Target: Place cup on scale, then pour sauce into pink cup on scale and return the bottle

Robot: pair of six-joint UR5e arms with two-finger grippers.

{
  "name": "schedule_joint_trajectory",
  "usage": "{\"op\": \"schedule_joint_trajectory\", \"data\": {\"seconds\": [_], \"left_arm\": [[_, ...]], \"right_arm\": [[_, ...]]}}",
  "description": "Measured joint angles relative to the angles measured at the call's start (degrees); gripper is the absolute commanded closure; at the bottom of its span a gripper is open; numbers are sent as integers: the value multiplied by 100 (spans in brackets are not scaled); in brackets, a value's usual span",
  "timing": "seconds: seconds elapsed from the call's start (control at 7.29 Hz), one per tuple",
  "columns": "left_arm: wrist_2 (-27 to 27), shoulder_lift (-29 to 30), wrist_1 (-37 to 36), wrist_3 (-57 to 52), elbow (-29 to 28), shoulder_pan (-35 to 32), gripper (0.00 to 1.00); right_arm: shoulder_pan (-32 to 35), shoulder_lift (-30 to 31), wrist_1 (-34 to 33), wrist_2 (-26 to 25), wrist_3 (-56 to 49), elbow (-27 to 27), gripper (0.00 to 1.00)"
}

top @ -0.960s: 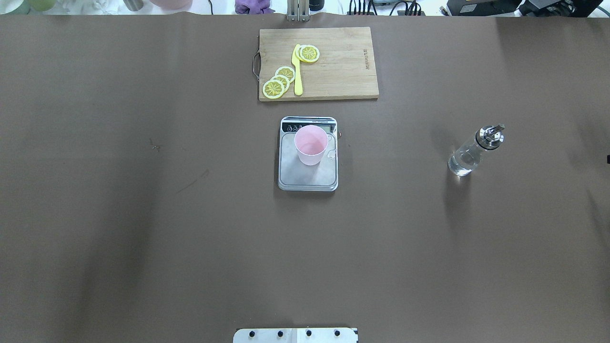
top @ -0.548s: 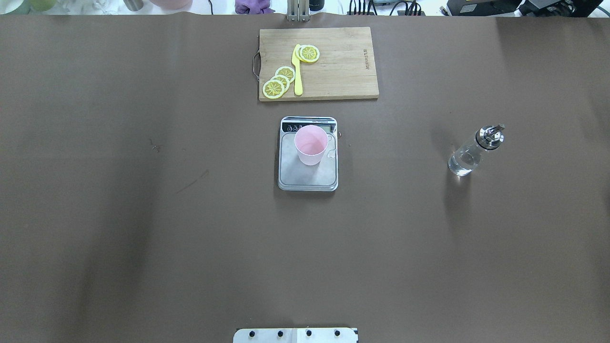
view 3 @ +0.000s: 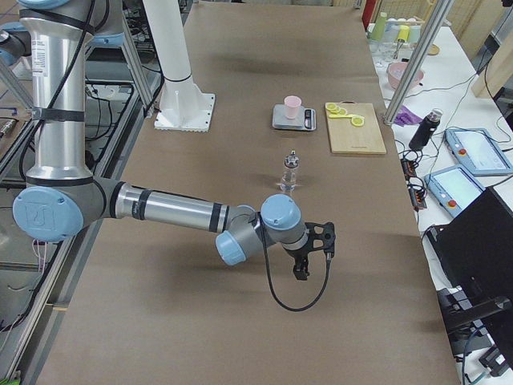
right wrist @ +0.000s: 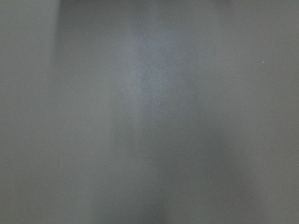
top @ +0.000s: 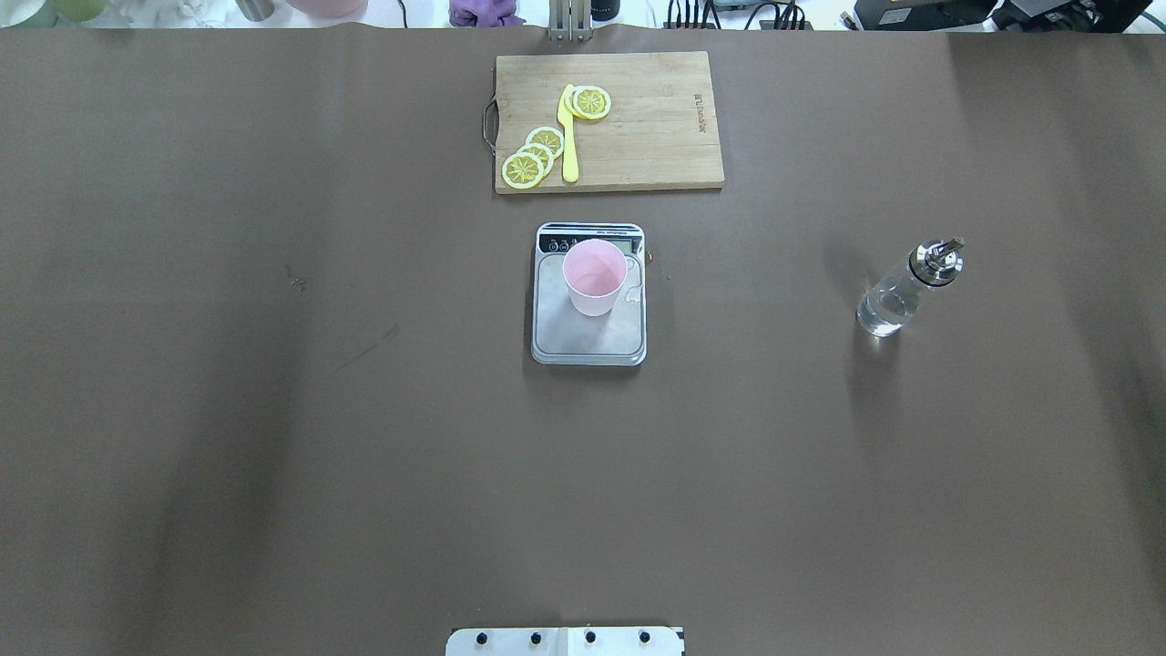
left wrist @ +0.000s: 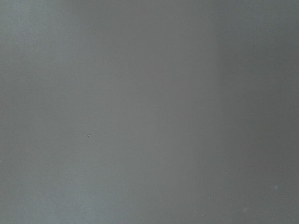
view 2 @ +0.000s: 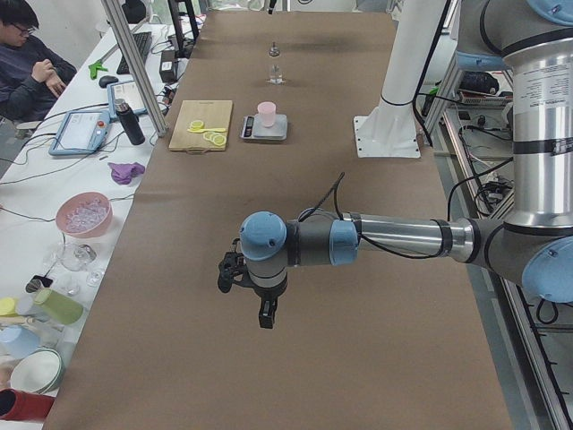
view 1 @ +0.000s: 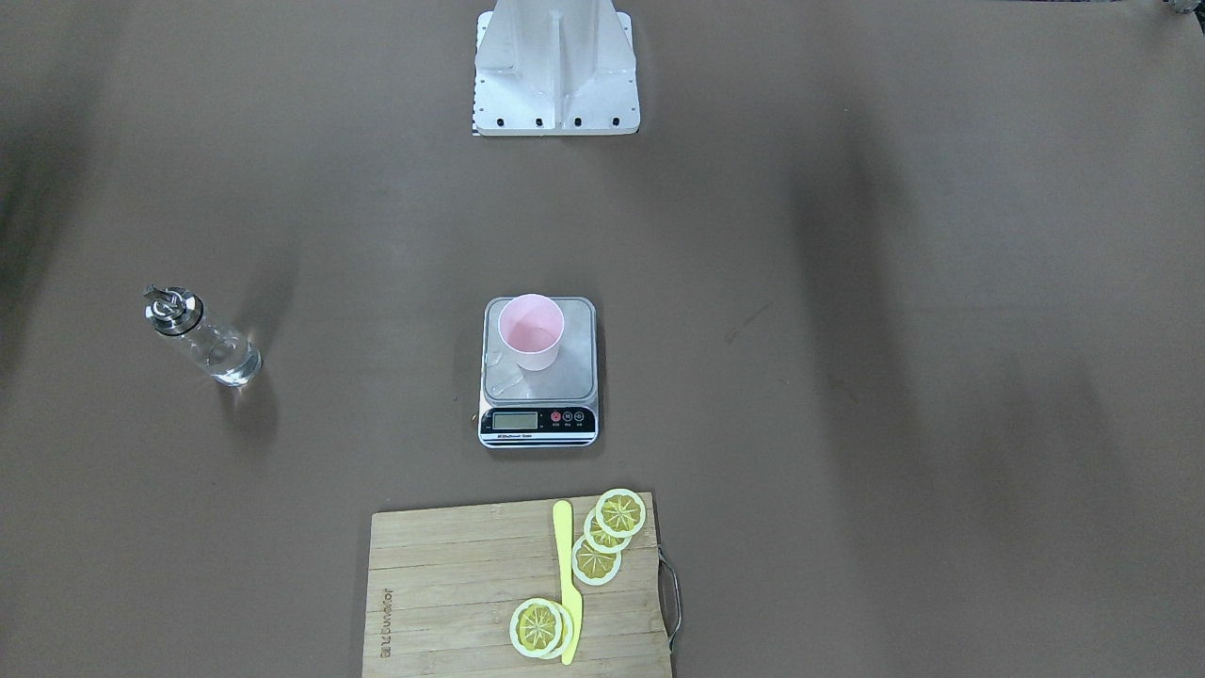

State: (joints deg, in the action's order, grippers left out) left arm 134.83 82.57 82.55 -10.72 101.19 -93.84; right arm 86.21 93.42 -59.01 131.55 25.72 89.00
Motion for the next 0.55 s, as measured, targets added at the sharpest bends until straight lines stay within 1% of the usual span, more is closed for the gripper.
{"op": "schedule_joint_trajectory", "data": {"seconds": [0.14,0.27,0.41,0.55], "left_arm": [[0,3,4,-2,1,1,2],[0,4,4,-4,2,1,2],[0,4,3,-4,0,2,2],[0,5,5,-7,-1,2,2]], "right_arm": [[111,-28,-1340,-48,-655,617,0],[227,-78,-2464,-126,-1293,1065,0],[296,-105,-3370,-179,-1749,1316,0],[322,-44,-3964,-184,-1962,1416,0]]}}
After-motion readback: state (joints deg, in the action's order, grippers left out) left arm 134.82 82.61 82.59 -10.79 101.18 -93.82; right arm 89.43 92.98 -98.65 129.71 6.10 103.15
